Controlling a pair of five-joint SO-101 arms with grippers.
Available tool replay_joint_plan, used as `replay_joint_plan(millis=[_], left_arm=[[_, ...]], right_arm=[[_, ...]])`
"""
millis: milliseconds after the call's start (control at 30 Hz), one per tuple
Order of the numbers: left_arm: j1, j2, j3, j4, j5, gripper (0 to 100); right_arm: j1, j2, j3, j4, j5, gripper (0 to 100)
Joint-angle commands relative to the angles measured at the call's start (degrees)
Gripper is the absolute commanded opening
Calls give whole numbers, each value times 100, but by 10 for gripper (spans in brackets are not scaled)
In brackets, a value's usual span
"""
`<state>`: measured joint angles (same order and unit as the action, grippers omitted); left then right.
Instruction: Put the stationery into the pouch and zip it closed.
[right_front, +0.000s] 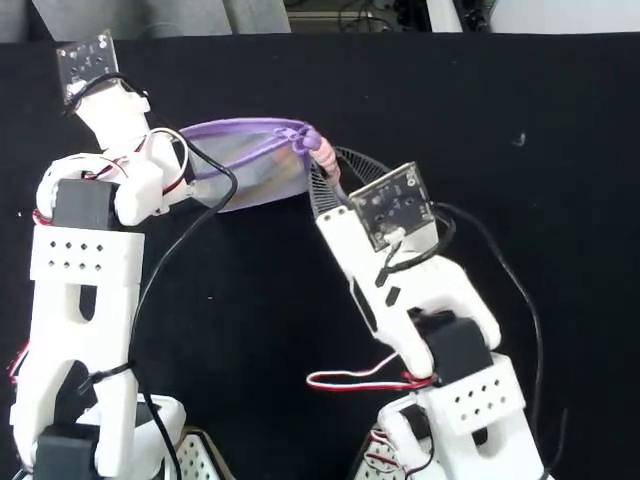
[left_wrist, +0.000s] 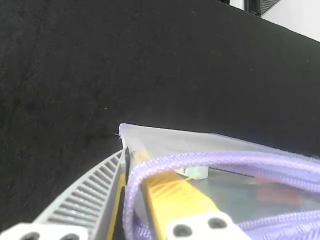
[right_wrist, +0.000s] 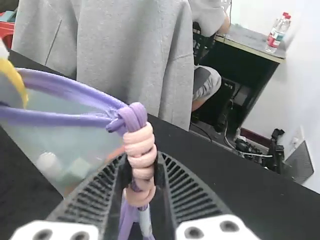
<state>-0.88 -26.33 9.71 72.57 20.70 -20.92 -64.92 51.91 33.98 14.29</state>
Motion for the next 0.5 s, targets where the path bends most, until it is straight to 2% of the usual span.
replay_joint_plan(millis=[0,100,233,467], left_arm=[[-110,18,-233,-70,-70,164],[-110,18,-391,-53,-70,230],[-119,9,-875,62,-70,230],[-110,-607,-2334,818,-79,234]], right_arm=[[-53,-189,-497,202,18,11],[-53,-189,-708,484,18,11],[-53,-189,-1024,923,18,11],[-44,-180,-1165,1125,18,11]])
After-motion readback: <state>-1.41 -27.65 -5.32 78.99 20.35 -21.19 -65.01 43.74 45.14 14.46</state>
